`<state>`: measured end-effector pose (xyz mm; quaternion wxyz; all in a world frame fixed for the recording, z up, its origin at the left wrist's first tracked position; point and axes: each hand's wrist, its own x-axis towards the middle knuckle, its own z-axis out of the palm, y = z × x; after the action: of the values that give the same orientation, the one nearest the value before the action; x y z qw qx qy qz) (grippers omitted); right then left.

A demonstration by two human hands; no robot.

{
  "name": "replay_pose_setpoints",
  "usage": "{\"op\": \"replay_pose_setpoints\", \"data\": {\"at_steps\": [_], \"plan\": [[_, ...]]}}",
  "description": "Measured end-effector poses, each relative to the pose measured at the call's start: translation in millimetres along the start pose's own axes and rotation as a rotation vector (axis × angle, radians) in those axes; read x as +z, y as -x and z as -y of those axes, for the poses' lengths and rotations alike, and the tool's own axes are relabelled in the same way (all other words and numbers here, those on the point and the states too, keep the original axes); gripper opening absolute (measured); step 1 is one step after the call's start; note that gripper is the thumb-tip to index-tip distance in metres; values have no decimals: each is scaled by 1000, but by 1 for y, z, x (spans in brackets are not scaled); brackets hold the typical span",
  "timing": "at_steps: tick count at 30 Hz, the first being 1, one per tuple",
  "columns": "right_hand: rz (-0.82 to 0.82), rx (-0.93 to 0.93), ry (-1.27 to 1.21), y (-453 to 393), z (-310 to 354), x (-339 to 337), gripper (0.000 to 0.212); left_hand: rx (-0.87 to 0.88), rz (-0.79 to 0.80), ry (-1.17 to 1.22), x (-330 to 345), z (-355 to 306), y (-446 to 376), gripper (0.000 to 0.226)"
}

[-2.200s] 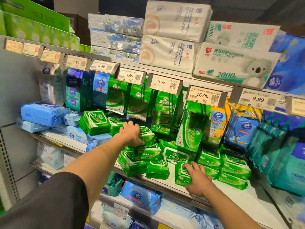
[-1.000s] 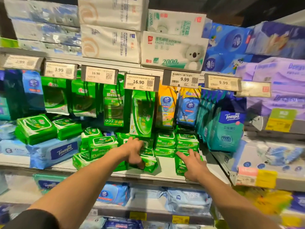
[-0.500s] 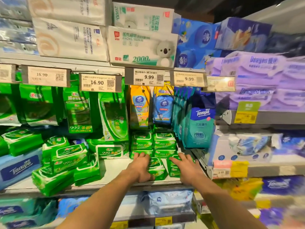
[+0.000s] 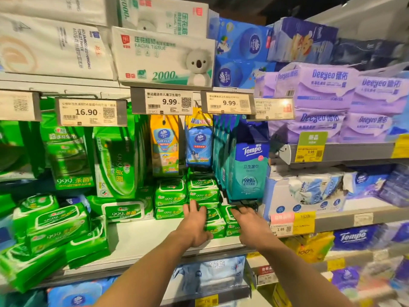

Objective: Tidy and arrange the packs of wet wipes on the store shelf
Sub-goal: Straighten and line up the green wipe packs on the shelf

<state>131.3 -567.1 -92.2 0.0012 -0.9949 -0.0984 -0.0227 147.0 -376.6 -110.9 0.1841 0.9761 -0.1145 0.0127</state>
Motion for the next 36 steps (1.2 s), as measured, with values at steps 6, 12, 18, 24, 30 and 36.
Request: {"op": "replay_pose_setpoints", "data": {"at_steps": [6, 12, 18, 24, 30, 36], "plan": [[1, -4, 27, -2, -4, 4, 73, 45, 22, -43, 0, 3, -11, 79], [-20, 2, 29, -11, -3, 10, 75, 74, -14, -40, 4, 3, -16, 76], [-22, 7, 14, -17, -4, 15, 78, 69, -10, -22, 6, 7, -20, 78], [-13, 24, -14, -21, -5, 18, 82, 73, -19, -15, 8, 9, -24, 77], [-3, 36, -25, -21, -3, 17, 85, 76, -36, -59, 9, 9, -21, 77], [3, 58, -3, -16, 1, 21, 88, 76, -69, -112, 4, 13, -9, 83]]}}
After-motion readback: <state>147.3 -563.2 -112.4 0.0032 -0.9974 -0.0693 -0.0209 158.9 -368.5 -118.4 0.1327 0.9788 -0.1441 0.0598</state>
